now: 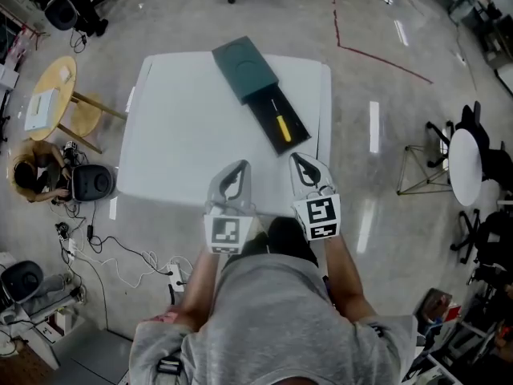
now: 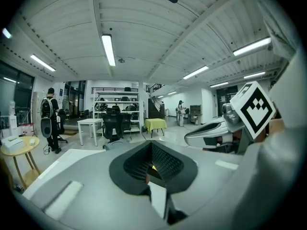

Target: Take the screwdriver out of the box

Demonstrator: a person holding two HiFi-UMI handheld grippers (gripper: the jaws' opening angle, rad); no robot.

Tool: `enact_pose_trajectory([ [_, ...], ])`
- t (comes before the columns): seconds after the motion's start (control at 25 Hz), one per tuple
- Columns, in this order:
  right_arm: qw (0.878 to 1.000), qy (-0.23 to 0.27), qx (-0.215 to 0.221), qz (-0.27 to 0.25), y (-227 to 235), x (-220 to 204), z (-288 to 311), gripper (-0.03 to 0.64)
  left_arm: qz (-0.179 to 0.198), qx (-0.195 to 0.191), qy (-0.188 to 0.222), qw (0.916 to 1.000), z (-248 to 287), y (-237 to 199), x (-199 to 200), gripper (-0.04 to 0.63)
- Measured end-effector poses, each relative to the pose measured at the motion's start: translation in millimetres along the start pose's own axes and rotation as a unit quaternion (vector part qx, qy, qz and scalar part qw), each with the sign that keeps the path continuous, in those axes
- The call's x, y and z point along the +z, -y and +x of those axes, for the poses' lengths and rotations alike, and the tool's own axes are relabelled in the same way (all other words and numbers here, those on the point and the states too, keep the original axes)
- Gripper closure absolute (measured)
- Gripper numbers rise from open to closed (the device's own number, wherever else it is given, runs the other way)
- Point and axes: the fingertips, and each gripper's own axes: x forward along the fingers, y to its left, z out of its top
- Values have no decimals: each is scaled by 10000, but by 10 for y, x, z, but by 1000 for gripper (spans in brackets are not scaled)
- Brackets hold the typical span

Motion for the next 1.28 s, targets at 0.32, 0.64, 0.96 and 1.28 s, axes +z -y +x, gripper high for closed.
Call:
enact_pose_trajectory([
  [0.32,9994,-343,-1,28,126,-77,343,612,-155,-3,-103,9998,281,-221,-104,583],
  [0.64,9973,-711,153,94,419,-160,852,612,-281,62,-321,9991,737,-404,-209,583],
  [0.96,9888,-1414,474,49,603,-471,1440,612,-474,174,-680,9964,1202,-625,-485,583],
  [1.28,9733,-2213,592,171,689,-867,1845,612,-619,77,-977,9933,1562,-728,-769,583],
])
